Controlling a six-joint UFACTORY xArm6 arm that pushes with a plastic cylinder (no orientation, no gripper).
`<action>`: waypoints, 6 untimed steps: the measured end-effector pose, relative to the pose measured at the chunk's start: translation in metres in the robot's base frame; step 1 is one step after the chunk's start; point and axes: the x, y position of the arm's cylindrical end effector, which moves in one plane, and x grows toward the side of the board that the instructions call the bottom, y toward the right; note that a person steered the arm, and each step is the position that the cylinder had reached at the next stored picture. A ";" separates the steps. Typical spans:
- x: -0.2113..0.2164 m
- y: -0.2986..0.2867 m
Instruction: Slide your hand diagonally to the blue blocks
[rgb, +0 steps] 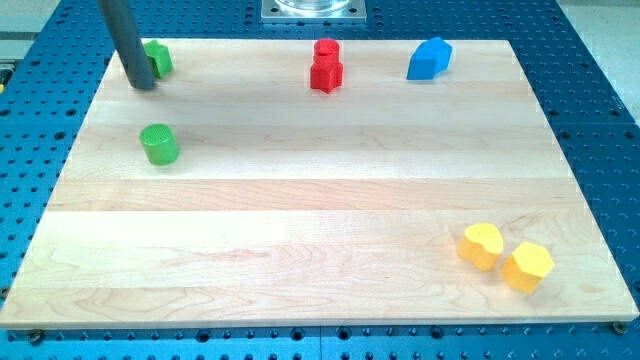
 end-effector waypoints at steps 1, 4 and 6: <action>-0.023 0.020; 0.081 0.162; 0.100 0.242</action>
